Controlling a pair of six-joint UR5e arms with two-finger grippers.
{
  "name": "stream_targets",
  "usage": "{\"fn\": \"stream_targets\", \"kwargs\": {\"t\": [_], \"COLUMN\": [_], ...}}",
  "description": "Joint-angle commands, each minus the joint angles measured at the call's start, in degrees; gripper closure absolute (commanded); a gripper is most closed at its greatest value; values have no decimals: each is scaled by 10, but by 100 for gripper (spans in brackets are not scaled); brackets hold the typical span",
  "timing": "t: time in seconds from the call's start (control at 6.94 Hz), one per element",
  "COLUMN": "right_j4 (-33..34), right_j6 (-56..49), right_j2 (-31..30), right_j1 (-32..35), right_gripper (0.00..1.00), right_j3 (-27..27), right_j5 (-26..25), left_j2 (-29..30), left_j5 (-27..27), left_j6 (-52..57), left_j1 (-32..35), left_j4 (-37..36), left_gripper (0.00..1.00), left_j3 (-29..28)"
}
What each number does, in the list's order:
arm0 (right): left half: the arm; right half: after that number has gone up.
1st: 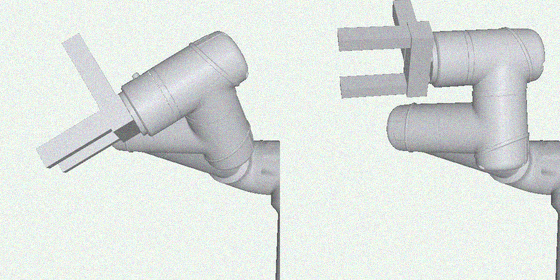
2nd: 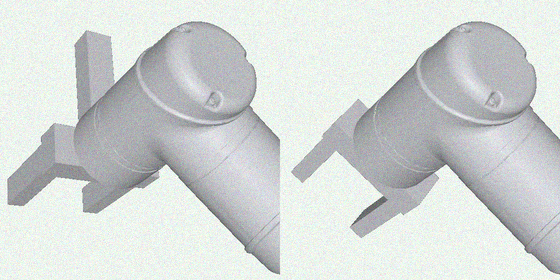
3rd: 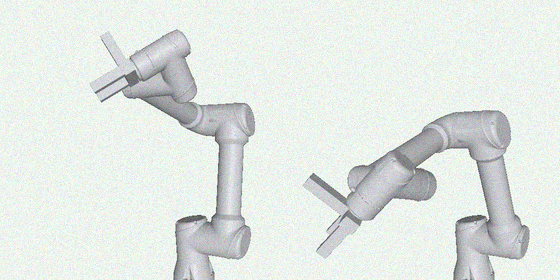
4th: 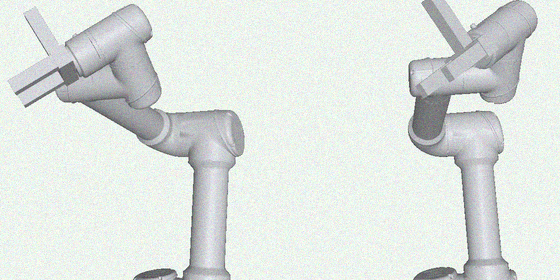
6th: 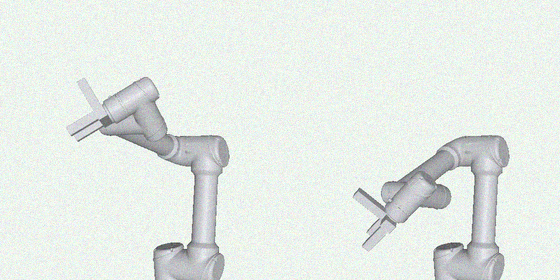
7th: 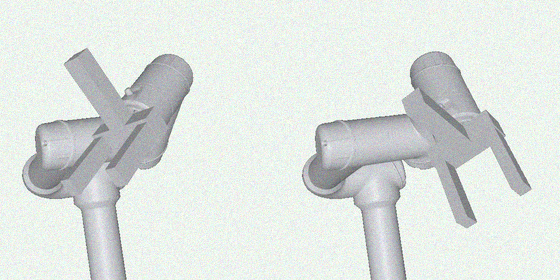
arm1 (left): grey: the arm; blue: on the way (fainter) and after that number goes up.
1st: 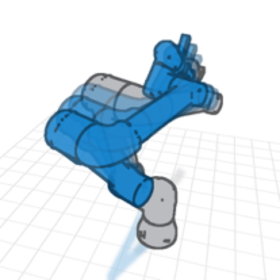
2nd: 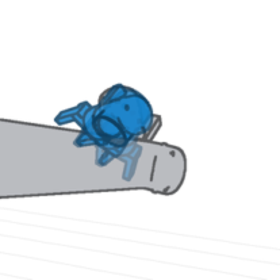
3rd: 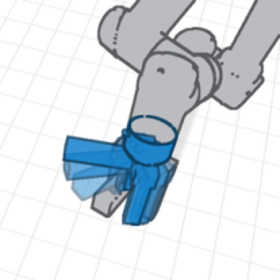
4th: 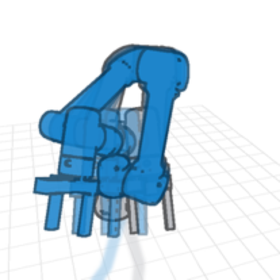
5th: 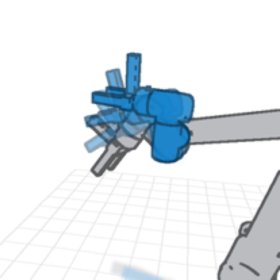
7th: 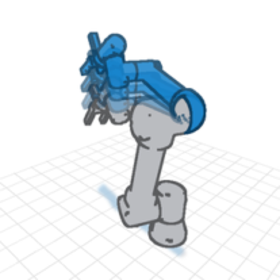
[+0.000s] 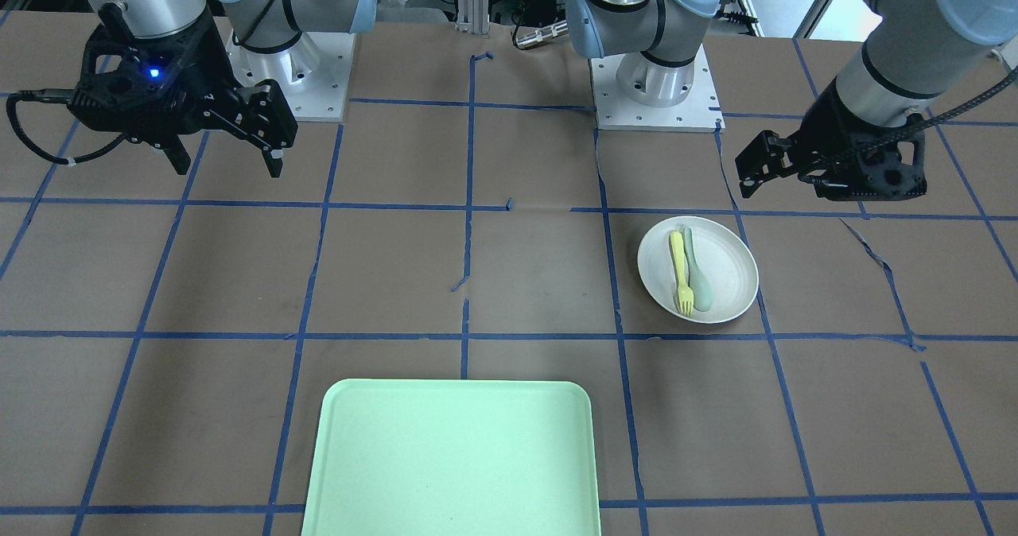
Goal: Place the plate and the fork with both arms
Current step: 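Lower the left gripper to the rim of the white plate and grasp it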
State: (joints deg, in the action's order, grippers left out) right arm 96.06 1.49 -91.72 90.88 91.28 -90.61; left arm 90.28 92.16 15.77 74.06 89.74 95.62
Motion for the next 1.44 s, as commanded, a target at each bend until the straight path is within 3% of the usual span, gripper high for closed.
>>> {"fn": "stream_targets", "kwargs": {"t": [0.0, 0.29, 0.72, 1.01, 1.3], "right_j4": [0, 0, 0, 0, 0], "right_j6": [-1, 0, 0, -2, -1], "right_j2": [0, 0, 0, 0, 0], "right_j1": [0, 0, 0, 0, 0], "right_gripper": [0, 0, 0, 0, 0], "right_j3": [0, 0, 0, 0, 0], "right_j5": [0, -3, -4, -4, -4], "left_j2": [13, 37, 115, 158, 173], "left_j5": [-5, -77, -77, -83, -83], "left_j6": [126, 172, 168, 167, 164], "left_j1": [-76, -155, -164, -162, -161], "left_j4": [-85, -135, -218, -219, -213], "left_gripper": [0, 0, 0, 25, 39], "left_j3": [57, 120, 184, 183, 182]}}
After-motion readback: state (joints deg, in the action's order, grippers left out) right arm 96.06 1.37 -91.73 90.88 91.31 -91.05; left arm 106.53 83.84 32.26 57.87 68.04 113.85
